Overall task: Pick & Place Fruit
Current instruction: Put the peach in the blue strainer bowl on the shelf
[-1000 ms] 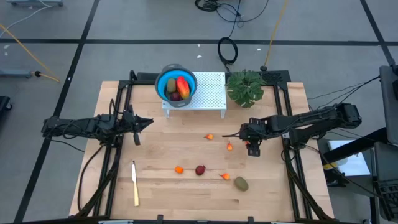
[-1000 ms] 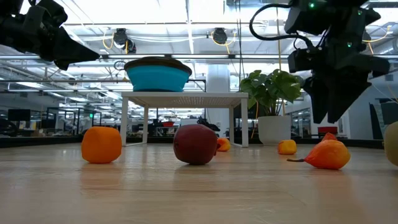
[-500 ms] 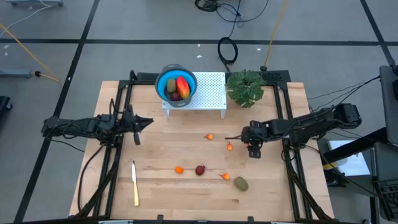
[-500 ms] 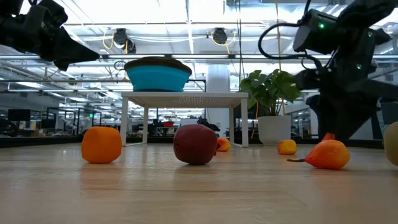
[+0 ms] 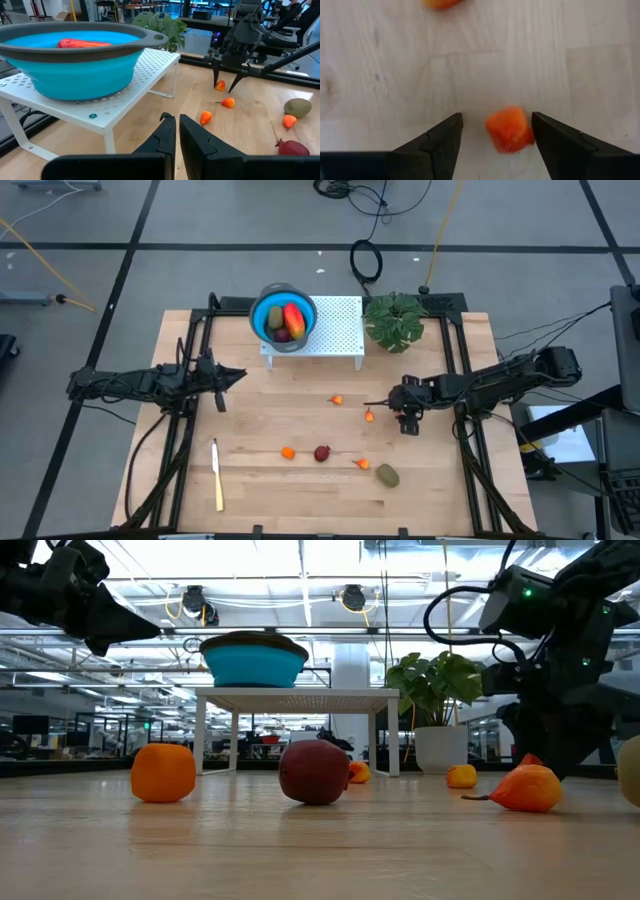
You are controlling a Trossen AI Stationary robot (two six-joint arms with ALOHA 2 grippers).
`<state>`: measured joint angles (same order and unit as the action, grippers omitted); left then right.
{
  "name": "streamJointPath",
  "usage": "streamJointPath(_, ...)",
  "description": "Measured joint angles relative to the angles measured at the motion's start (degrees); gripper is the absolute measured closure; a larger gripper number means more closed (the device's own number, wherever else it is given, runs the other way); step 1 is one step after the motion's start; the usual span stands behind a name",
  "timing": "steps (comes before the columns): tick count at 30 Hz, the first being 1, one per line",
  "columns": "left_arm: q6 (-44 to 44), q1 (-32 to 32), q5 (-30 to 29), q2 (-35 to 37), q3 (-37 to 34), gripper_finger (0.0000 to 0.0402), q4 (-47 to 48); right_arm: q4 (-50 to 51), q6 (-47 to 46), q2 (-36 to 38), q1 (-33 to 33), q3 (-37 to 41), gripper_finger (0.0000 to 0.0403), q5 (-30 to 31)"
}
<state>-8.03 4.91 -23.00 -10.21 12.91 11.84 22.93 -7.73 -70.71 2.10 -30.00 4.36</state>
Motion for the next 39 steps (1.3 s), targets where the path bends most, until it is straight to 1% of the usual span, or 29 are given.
streamJointPath(7,0.02,0.0,0.0,-0.01,0.02,0.038,0.0,-1.31,-0.11,-0.05,-0.25,0.0,0.0196,0.46)
streamJointPath(17,0.07,0.0,0.07,0.01,0.02,0.038,0.0,-0.67,-0.11,-0.05,-0.25,0.0,0.0224,0.24)
streamJointPath(22,0.13,0.0,0.17,0.0,0.02,0.038,0.0,-0.56,-0.18,-0.05,-0.25,0.0,0.0246,0.09)
streamJointPath(30,0.4,0.0,0.2,0.01,0.02,0.038,0.07,-1.87,-3.49,-0.05,-0.25,-0.05,0.0287,0.07)
streamJointPath(34,0.85,0.0,0.2,-0.01,0.02,0.038,0.1,-1.81,-4.93,-0.05,-0.25,-1.57,0.0299,0.04)
streamJointPath(39,0.85,0.0,0.2,0.0,0.02,0.038,0.13,-1.83,-5.14,-0.05,-0.25,-5.29,0.0298,-0.13)
